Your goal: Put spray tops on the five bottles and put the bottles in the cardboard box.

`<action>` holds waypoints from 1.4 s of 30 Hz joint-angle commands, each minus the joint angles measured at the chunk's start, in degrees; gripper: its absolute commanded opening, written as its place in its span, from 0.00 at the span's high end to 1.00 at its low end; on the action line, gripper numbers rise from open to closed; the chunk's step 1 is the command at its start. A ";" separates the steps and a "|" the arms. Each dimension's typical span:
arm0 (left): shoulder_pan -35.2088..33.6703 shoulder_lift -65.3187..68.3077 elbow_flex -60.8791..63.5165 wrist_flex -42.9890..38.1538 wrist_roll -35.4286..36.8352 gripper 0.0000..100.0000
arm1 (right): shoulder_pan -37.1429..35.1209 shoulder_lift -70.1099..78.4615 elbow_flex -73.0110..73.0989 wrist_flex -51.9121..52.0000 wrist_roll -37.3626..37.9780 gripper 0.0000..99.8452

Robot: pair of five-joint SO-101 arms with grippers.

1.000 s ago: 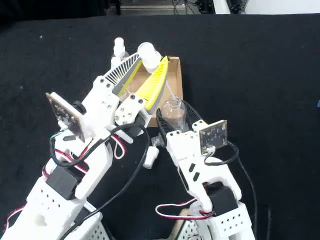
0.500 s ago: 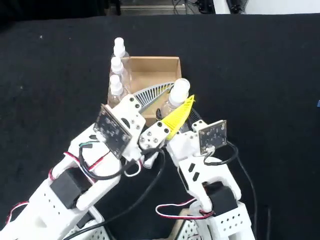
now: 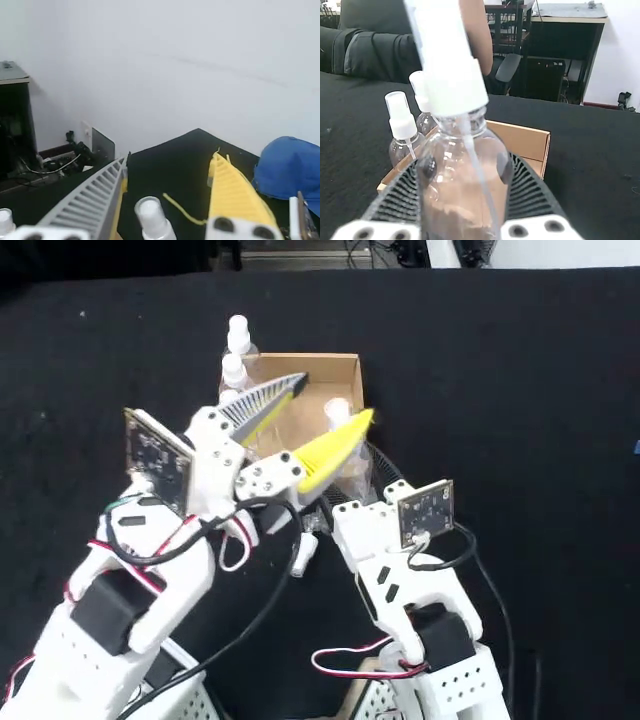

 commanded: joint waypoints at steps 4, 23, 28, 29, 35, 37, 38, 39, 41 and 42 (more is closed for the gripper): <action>-6.11 -0.35 -9.45 6.86 0.00 0.77 | 2.02 -1.80 -1.36 -2.20 0.18 0.99; -47.78 -0.35 20.62 1.85 0.18 0.77 | 5.63 45.67 -24.57 -31.65 0.44 0.99; -48.48 -0.35 37.85 -17.05 0.26 0.77 | 5.80 58.07 -24.13 -44.84 0.26 0.99; -48.31 -0.35 40.84 -20.66 0.26 0.77 | 5.80 60.62 -23.52 -49.14 0.18 0.99; -48.13 -0.35 50.24 -31.56 0.26 0.77 | 5.71 79.08 -22.73 -77.27 0.09 0.99; -48.22 -0.18 50.95 -31.82 0.26 0.77 | 5.71 85.41 -23.87 -84.66 0.35 0.99; -48.22 0.18 51.03 -31.74 0.26 0.77 | 5.71 88.13 -24.22 -87.47 0.35 0.99; -48.13 0.18 51.21 -31.74 0.26 0.77 | 5.63 90.68 -24.48 -89.93 0.35 0.99; -48.13 -0.09 52.18 -32.00 0.26 0.77 | 5.54 95.43 -24.57 -94.51 0.35 0.99; -48.13 -0.18 52.35 -32.00 0.26 0.77 | 5.54 97.54 -24.66 -96.35 0.35 0.99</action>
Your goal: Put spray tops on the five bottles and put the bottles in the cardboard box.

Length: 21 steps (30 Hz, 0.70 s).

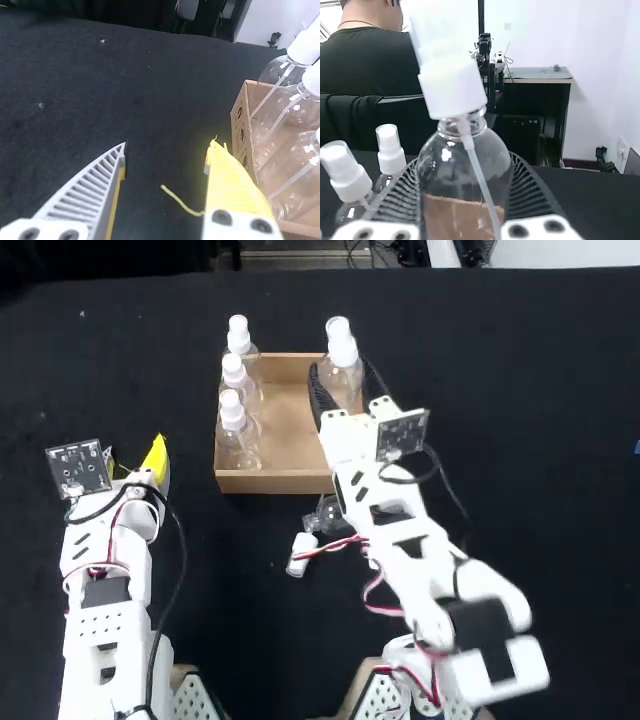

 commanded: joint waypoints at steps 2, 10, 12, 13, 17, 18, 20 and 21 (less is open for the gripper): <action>-0.31 0.09 0.22 -1.58 0.26 0.77 | -0.26 10.68 -5.58 -13.01 0.26 0.99; -0.31 -0.18 1.54 -1.67 9.05 0.77 | -0.35 21.85 -14.55 -14.33 0.18 0.99; -0.31 0.00 1.54 -1.67 9.05 0.77 | -0.18 23.60 -15.96 -14.24 0.09 0.99; -0.31 0.09 1.63 -1.67 9.14 0.77 | -0.18 24.31 -16.31 -14.15 0.09 0.99; -0.31 0.09 1.63 -1.67 9.23 0.77 | -0.26 27.12 -17.54 -14.33 0.09 0.99; -0.31 0.09 1.63 -1.67 9.23 0.77 | -0.18 27.82 -17.89 -14.15 0.09 0.99; -0.31 0.09 1.63 -1.67 9.23 0.77 | -0.18 29.58 -18.33 -13.89 0.09 0.99; -0.31 0.18 1.63 -1.67 9.23 0.77 | -0.18 30.55 -18.68 -14.24 0.35 0.99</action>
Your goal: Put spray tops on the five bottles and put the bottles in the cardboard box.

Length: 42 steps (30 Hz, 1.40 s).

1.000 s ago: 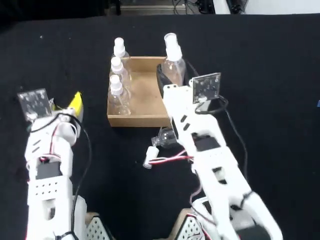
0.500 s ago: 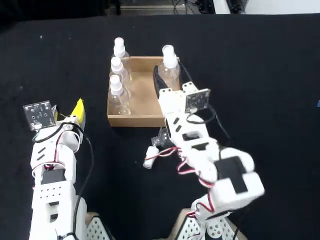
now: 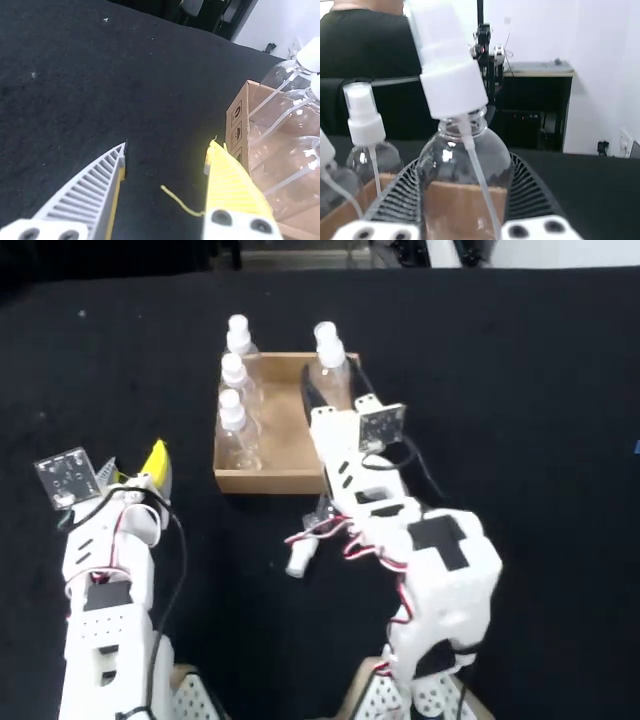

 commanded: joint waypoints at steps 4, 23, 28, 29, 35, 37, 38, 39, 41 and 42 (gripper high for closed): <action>-0.31 0.18 -0.75 -1.23 0.53 0.77 | -0.09 4.35 -5.14 -1.67 0.35 0.99; -0.31 0.18 -0.75 -1.23 0.35 0.77 | -0.18 6.46 -7.60 6.77 0.35 0.79; -0.31 0.18 -0.75 -1.23 0.35 0.77 | -0.18 6.46 -7.60 6.77 0.35 0.77; -0.31 0.18 -0.75 -1.23 0.35 0.77 | -0.18 6.46 -7.60 6.68 0.35 0.77; -0.31 0.18 -0.75 -1.23 0.35 0.77 | -0.18 6.46 -7.69 6.59 0.35 0.78; -0.31 0.18 -0.75 -1.23 0.35 0.77 | -0.18 6.46 -8.22 6.68 0.35 0.78; -0.31 0.18 -0.75 -1.23 0.35 0.77 | -0.18 6.46 -8.31 6.86 0.35 0.78; -0.31 0.18 -0.75 -1.23 0.35 0.77 | -0.18 6.46 -8.31 6.86 0.35 0.78; -0.31 0.18 -0.75 -1.23 0.35 0.77 | -0.18 6.46 -8.31 6.86 0.44 0.77; -0.31 0.18 -0.75 -1.23 0.35 0.77 | -0.18 6.46 -8.31 6.86 0.44 0.75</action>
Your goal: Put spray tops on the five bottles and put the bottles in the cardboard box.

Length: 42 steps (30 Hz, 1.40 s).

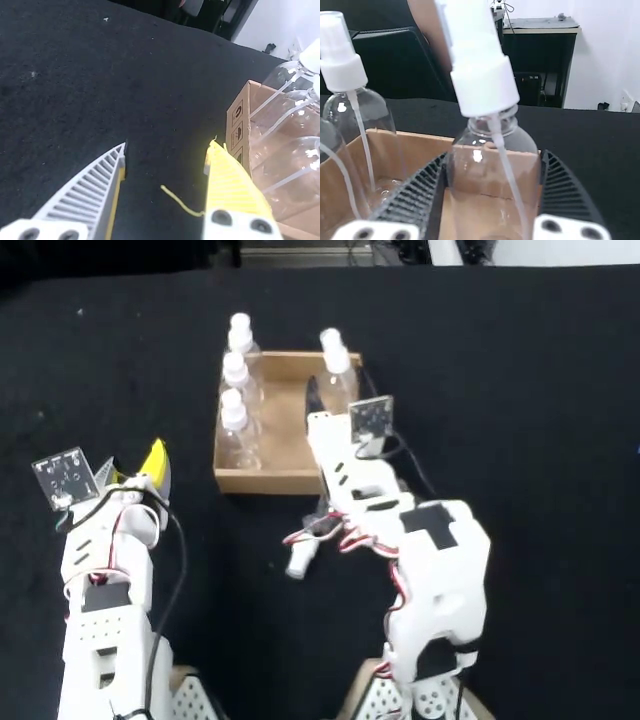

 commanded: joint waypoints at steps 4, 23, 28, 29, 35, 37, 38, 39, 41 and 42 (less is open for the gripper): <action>-0.31 0.18 -0.75 -1.23 0.09 0.77 | -0.18 -0.75 -3.21 0.53 0.35 0.63; -0.31 0.18 -0.75 -1.23 0.09 0.77 | -0.18 -20.09 4.09 14.15 -2.11 0.64; -0.31 0.18 -0.75 -1.23 0.09 0.77 | -0.35 -28.62 11.91 14.33 -2.73 0.64; -0.31 0.18 -0.75 -1.23 0.09 0.77 | -0.35 -30.64 13.49 14.42 -2.64 0.64; -0.31 0.18 -0.75 -1.23 0.09 0.77 | 2.02 -43.38 21.23 22.42 -2.55 0.64; -0.31 0.18 -0.75 -1.23 0.09 0.77 | 4.22 -48.48 21.93 32.35 -2.55 0.64; -0.31 0.18 -0.75 -1.23 0.09 0.77 | 5.45 -51.56 21.85 38.51 -2.55 0.64; -0.22 0.18 -0.75 -1.23 0.09 0.77 | 6.86 -54.73 21.41 44.92 -2.55 0.64; -0.22 0.18 -0.75 -1.23 0.09 0.77 | 11.25 -61.93 19.74 57.05 -2.90 0.64; -0.22 0.18 -0.75 -1.23 0.09 0.77 | 13.63 -65.54 18.95 62.51 -2.99 0.64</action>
